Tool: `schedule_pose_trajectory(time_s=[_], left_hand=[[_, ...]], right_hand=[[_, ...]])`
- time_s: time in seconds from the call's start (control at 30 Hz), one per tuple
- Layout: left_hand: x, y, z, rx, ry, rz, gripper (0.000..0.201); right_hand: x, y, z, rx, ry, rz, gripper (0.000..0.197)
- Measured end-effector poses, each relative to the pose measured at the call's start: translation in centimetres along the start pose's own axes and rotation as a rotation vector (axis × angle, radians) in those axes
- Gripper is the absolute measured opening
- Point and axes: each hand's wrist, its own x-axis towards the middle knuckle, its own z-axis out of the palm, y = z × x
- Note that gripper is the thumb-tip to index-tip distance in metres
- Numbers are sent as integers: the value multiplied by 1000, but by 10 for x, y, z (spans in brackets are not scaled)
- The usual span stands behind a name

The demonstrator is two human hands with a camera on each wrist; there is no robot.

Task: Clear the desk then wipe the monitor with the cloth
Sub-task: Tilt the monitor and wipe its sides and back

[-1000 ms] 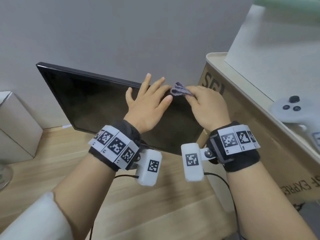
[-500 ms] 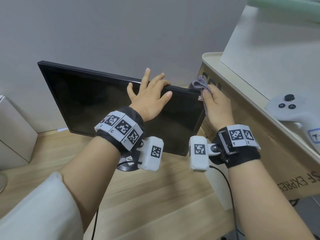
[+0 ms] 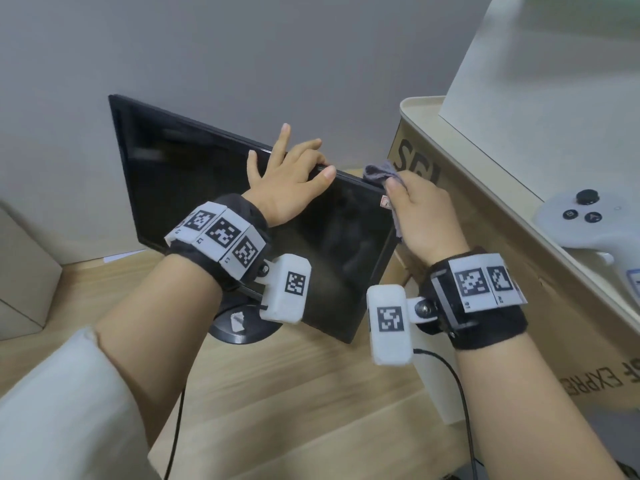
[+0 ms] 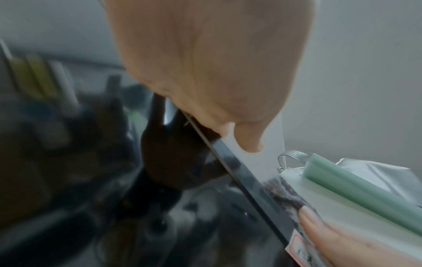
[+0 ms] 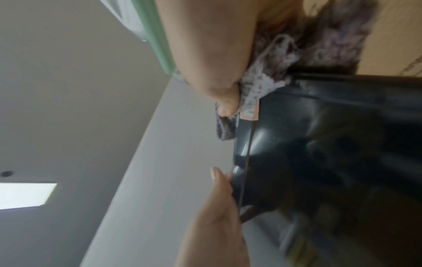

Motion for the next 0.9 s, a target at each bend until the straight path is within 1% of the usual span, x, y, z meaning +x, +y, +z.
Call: schedule_pose_trajectory(time_s=[0.07,0.33,0.4,0.5,0.53,0.63,0.67,0.73,0.77,0.83,0.9], left_hand=[[-9,-2,-2,-10,-9,15,23],[-48,-8,-6,-44,20,58,28],[-61,-12,-11,-57,14,56,25],[-80,-19,-18,-113,20,20,15],[-87,-20,-21,-131,24,13,15],[-103,-23,-32,-168,-4,0,24],[-108,-24,-35,-179,-21,0,21],[-116,-27,-42,-215,-58,-19,5],[-121,-29,-46,-234,-67,-28,11],[-129,-33,-49,-281,-73,-65,32],[-140,-35,-51,-317,-71,-87,51]], right_hand=[[-14,-7,0,-13,-24,-16,36],[-67,-46,-5,-64,-130,-95,32],[-81,-58,-4,-33,-164,-121,31],[-100,-77,3,10,-222,-180,22],[-106,-84,5,19,-229,-203,21],[-119,-101,12,25,-224,-237,28],[-122,-106,15,44,-226,-239,30],[-129,-112,23,121,-233,-239,29],[-132,-115,27,170,-244,-240,26],[-133,-117,35,274,-290,-242,24],[-126,-112,41,445,-411,-221,23]])
